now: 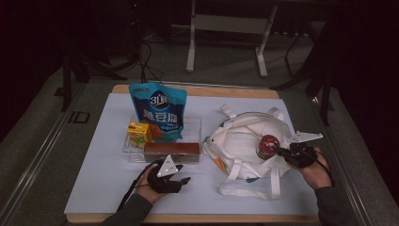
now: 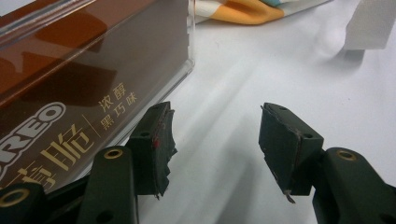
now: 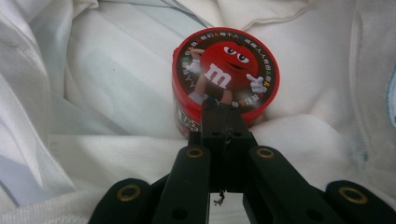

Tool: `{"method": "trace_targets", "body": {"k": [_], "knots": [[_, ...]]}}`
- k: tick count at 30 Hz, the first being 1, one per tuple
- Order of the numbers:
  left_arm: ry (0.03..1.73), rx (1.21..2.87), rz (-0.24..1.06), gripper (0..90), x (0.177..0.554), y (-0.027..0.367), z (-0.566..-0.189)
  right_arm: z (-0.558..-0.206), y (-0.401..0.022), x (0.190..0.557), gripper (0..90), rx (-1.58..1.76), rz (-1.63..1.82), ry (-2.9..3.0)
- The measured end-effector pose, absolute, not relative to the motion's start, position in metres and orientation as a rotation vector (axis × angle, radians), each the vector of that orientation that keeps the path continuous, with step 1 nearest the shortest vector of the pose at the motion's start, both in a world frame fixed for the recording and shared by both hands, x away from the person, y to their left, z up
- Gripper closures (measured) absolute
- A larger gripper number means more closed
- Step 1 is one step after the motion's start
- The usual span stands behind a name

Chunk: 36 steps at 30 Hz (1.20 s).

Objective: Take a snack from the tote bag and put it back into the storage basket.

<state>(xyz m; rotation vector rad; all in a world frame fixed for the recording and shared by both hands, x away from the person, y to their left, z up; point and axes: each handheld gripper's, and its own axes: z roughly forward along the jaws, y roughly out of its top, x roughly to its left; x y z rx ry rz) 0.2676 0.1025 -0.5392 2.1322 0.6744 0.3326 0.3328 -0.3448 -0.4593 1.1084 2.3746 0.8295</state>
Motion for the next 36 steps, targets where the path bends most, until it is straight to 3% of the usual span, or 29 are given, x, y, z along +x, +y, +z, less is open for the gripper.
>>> {"method": "trace_targets", "body": {"k": [23,29,36], "knots": [[0.669,2.135,0.334,44.7,0.267,0.102,-0.539,-0.460,-0.306,0.352,89.7,1.034,0.842,2.438],[0.669,2.138,0.331,44.7,0.268,0.102,-0.539,-0.453,-0.307,0.354,84.1,1.047,0.866,2.416],[0.671,2.138,0.333,44.7,0.268,0.102,-0.539,-0.445,-0.309,0.361,71.5,1.060,0.870,2.401]]}}
